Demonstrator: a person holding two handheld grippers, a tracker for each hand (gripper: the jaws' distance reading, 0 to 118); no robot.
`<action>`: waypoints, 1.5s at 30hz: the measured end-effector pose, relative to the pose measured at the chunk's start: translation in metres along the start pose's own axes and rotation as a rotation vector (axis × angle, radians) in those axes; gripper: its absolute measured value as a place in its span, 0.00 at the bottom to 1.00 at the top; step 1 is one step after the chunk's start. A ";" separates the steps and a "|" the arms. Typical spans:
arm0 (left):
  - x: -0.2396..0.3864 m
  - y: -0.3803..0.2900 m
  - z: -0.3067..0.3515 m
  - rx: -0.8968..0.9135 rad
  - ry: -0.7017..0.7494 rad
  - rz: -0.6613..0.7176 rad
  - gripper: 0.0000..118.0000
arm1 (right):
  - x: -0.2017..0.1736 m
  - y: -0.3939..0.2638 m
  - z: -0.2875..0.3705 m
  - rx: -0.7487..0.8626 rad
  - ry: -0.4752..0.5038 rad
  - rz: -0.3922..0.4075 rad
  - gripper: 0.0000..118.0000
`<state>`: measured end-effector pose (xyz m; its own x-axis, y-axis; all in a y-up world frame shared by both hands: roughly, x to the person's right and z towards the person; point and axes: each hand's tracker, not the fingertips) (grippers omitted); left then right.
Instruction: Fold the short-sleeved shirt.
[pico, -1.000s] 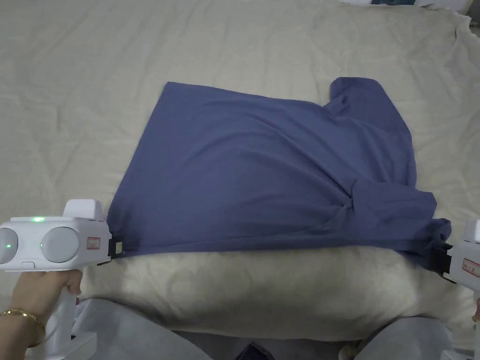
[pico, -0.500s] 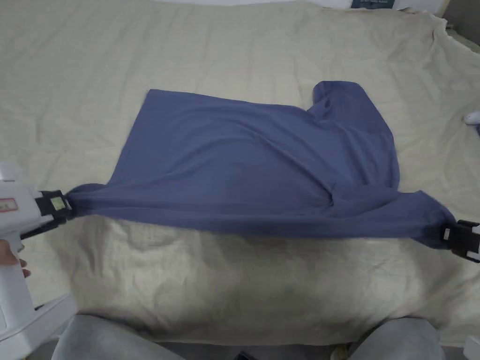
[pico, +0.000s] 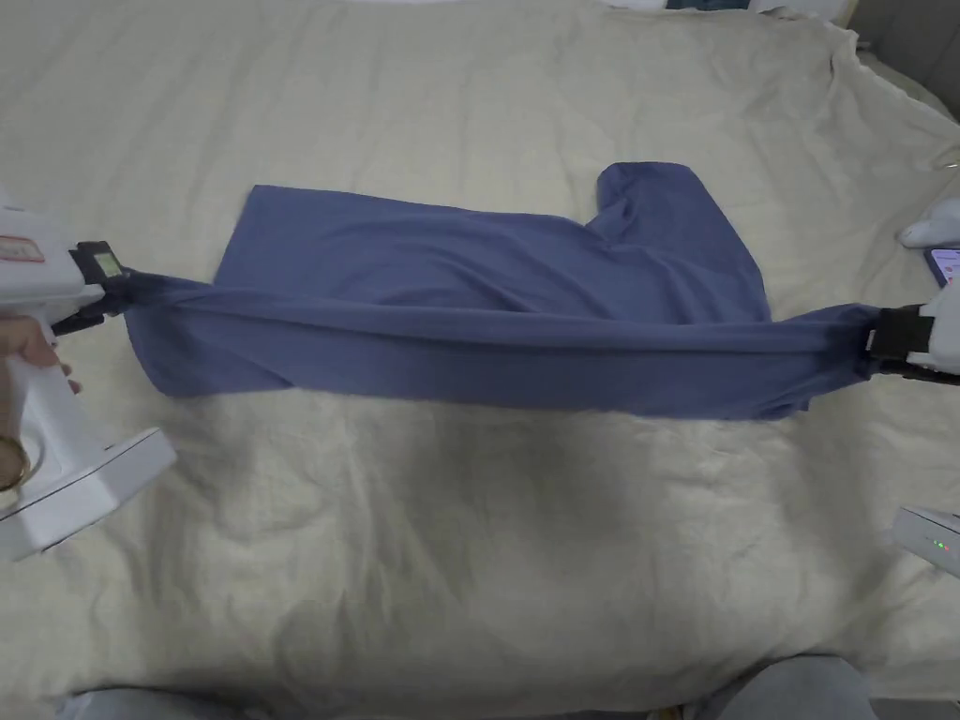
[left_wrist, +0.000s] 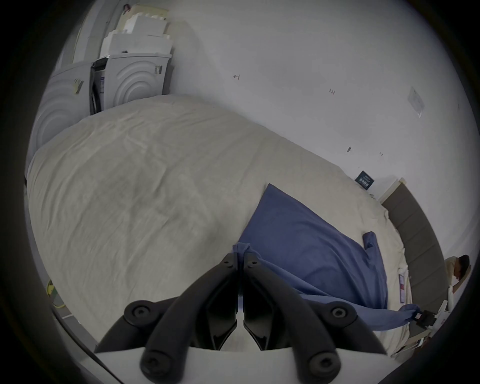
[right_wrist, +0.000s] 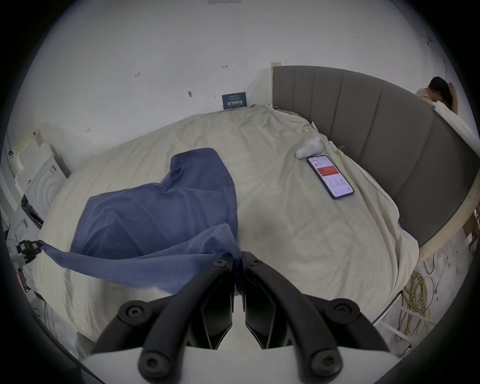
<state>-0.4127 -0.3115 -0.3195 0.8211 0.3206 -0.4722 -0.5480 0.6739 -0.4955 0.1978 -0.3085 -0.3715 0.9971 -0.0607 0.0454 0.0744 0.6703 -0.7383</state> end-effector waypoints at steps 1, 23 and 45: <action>0.005 0.005 -0.012 -0.007 0.010 -0.006 0.00 | -0.004 0.005 -0.011 -0.018 -0.012 0.005 0.03; 0.034 0.012 -0.091 -0.020 0.175 -0.186 0.91 | -0.017 0.031 -0.094 -0.137 -0.140 -0.047 0.90; 0.022 -0.135 0.092 0.323 -0.060 -0.472 0.19 | -0.051 -0.126 0.092 0.484 0.055 0.062 0.56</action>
<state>-0.3060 -0.3338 -0.1957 0.9777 -0.0338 -0.2073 -0.0509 0.9194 -0.3900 0.1389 -0.3213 -0.2188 0.9986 -0.0397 -0.0341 0.0257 0.9401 -0.3399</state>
